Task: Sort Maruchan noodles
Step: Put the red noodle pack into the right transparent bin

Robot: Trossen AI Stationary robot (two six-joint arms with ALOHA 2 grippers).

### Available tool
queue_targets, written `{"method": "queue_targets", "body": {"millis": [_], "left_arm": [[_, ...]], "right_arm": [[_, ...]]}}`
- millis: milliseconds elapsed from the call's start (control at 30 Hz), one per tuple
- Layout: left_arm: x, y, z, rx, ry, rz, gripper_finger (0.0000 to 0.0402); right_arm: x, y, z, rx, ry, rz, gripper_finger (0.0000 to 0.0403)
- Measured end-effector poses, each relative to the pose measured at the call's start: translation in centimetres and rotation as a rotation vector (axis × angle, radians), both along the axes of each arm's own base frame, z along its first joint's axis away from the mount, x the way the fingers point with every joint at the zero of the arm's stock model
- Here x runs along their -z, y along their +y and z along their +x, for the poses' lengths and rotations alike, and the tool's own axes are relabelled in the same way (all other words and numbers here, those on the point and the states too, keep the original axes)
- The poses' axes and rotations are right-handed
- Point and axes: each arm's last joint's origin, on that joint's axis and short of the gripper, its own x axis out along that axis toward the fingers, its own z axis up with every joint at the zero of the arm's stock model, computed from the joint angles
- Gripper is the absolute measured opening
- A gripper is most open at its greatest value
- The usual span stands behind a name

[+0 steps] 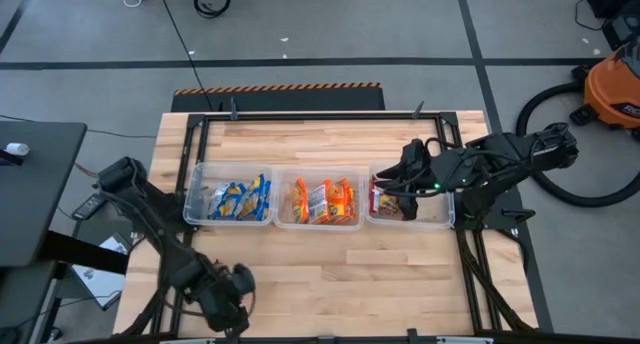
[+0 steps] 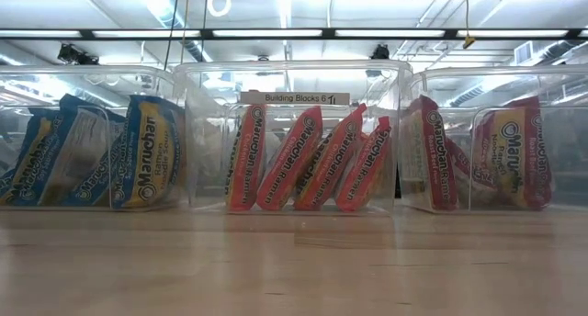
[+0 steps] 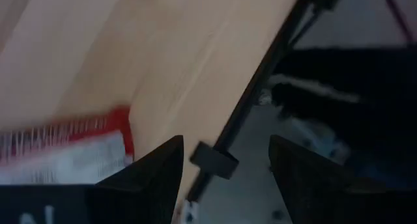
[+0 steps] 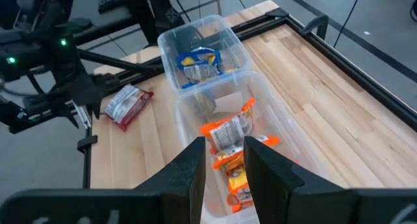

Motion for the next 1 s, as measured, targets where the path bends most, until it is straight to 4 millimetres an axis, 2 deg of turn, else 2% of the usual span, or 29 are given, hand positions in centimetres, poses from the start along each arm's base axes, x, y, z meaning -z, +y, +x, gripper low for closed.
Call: {"method": "queue_targets", "body": {"millis": [167, 300, 500, 700, 833, 1000], "left_arm": [[1.2, 0.4, 2.6, 0.247, -0.08, 0.065, 0.023], [2.8, 1.0, 3.8, 0.484, -0.106, 0.167, 0.0229], [5.9, 2.7, 4.7, 0.777, 0.067, 0.202, 0.0229], [7.9, 3.4, 5.4, 0.854, 0.148, 0.205, 0.0229], [9.1, 2.9, 5.1, 0.832, 0.244, 0.126, 0.0229], [10.1, 1.9, 4.1, 0.829, 0.307, 0.158, 0.0227]], "right_arm": [[0.1, 0.0, 0.1, 0.001, 0.003, -0.001, 0.011], [0.1, 0.0, 0.1, 0.001, 0.003, -0.001, 0.011], [0.1, 0.0, 0.1, 0.028, -0.005, 0.047, 0.011], [0.1, 0.5, -0.1, 0.024, -0.005, 0.081, 0.011], [0.1, 0.9, -0.2, 0.007, -0.004, 0.081, 0.011], [0.1, 1.0, -0.3, 0.003, -0.004, 0.08, 0.011]]}}
